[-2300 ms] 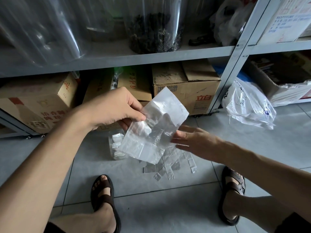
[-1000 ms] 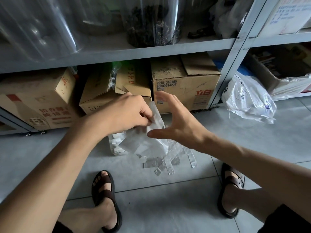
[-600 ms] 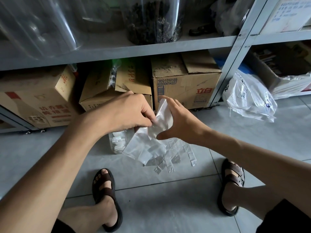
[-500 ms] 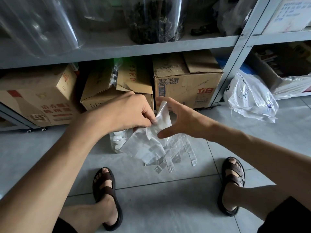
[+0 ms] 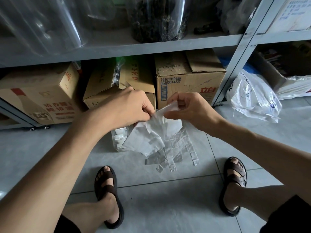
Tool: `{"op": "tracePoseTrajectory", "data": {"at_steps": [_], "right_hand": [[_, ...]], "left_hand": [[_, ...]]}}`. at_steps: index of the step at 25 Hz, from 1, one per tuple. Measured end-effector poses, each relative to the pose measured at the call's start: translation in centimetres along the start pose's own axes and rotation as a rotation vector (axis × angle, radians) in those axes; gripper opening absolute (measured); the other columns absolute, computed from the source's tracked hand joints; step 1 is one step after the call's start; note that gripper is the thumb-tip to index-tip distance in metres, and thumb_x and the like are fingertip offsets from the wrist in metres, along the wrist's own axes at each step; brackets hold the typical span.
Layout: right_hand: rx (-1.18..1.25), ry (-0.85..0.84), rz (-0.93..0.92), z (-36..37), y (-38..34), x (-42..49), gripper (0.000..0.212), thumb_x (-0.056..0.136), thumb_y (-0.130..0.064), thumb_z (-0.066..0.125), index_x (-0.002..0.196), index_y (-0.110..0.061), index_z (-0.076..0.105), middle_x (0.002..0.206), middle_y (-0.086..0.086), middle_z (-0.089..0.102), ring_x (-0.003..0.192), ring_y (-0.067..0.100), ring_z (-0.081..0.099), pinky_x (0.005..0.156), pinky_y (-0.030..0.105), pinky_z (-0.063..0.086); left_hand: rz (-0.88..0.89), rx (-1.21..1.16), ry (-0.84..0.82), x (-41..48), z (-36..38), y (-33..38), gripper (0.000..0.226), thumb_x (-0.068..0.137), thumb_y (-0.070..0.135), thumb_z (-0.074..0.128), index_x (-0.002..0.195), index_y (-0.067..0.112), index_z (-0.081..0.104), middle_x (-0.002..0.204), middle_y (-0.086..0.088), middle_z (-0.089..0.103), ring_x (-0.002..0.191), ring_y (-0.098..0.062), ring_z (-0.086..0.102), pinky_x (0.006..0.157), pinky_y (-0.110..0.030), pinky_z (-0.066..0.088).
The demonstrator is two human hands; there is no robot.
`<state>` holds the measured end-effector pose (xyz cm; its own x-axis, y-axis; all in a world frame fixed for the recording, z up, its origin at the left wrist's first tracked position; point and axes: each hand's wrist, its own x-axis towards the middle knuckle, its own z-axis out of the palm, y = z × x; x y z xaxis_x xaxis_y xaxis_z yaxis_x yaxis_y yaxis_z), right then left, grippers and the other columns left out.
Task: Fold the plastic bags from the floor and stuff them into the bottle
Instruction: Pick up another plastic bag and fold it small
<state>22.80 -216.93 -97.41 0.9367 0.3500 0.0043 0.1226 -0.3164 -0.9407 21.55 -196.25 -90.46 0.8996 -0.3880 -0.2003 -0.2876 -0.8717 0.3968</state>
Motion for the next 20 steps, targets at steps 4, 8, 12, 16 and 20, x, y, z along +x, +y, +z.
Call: {"op": "tracePoseTrajectory", "data": {"at_steps": [4, 8, 12, 16, 20], "right_hand": [[-0.297, 0.2, -0.224, 0.6, -0.4, -0.9, 0.008, 0.082, -0.021, 0.08, 0.082, -0.019, 0.072, 0.075, -0.01, 0.071, 0.069, 0.005, 0.067, 0.066, 0.026, 0.057], [-0.496, 0.027, -0.436, 2.3, -2.0, -2.8, 0.02, 0.087, -0.033, 0.072, 0.095, -0.014, 0.073, 0.084, -0.008, 0.072, 0.073, 0.001, 0.067, 0.066, 0.018, 0.056], [-0.174, 0.003, -0.262, 0.9, -2.9, -2.2, 0.032, 0.093, -0.043, 0.061, 0.094, -0.014, 0.074, 0.088, -0.004, 0.074, 0.081, 0.008, 0.07, 0.076, 0.03, 0.058], [-0.004, 0.141, -0.119, -1.6, -0.9, 0.0, 0.011, 0.088, -0.015, 0.073, 0.099, -0.014, 0.074, 0.094, -0.001, 0.075, 0.089, 0.016, 0.072, 0.086, 0.041, 0.058], [-0.066, 0.044, -0.109, -1.1, -1.0, -0.1, 0.017, 0.081, -0.02, 0.079, 0.098, -0.016, 0.077, 0.094, -0.002, 0.076, 0.089, 0.012, 0.072, 0.085, 0.031, 0.058]], "left_hand": [[-0.052, 0.006, 0.139, 0.5, 0.2, -0.6, 0.024, 0.084, 0.015, 0.069, 0.089, 0.036, 0.08, 0.077, 0.007, 0.075, 0.082, -0.021, 0.067, 0.081, -0.039, 0.057], [-0.065, -0.04, 0.224, 0.6, 0.1, -0.4, 0.028, 0.087, 0.011, 0.066, 0.09, 0.035, 0.08, 0.082, 0.014, 0.075, 0.079, -0.014, 0.069, 0.08, -0.035, 0.058], [0.072, -0.029, 0.257, 0.4, 0.2, 0.0, 0.031, 0.088, 0.01, 0.069, 0.104, 0.036, 0.078, 0.093, 0.008, 0.077, 0.08, -0.013, 0.068, 0.075, -0.037, 0.056], [0.148, -0.052, 0.337, 0.0, 0.4, 0.2, 0.04, 0.091, 0.012, 0.068, 0.125, 0.034, 0.069, 0.087, 0.009, 0.075, 0.072, 0.005, 0.063, 0.076, -0.026, 0.056], [0.193, -0.086, 0.329, -0.1, 0.4, 0.8, 0.038, 0.09, 0.011, 0.069, 0.123, 0.029, 0.066, 0.093, 0.008, 0.077, 0.082, -0.01, 0.071, 0.078, -0.036, 0.058]]}}
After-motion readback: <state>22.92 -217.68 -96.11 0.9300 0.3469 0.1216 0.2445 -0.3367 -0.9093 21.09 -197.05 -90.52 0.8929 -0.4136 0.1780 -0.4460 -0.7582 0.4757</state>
